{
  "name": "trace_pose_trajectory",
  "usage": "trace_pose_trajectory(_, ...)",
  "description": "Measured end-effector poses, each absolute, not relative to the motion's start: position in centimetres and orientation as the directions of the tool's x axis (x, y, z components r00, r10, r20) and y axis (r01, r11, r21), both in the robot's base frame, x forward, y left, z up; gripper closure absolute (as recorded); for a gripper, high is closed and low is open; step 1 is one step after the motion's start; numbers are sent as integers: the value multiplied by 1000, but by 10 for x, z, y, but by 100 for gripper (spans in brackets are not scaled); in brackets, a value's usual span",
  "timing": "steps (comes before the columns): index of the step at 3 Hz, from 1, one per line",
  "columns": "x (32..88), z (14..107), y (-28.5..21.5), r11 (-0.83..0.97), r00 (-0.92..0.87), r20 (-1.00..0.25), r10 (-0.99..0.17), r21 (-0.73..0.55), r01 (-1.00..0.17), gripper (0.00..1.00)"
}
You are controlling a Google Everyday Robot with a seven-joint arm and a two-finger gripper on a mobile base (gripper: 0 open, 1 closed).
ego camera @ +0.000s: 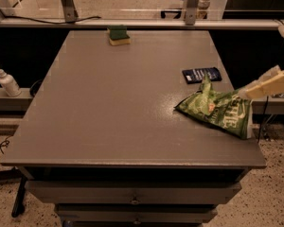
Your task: Move green jalapeno chip bag near rxbar blueberry
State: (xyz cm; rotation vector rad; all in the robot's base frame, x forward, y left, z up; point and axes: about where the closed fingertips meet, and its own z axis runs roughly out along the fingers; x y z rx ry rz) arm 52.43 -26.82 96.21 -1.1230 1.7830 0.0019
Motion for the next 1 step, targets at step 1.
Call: trace_pose_trajectory(1,531,975,-273,572,-64,-729,-681,-475,-668,0)
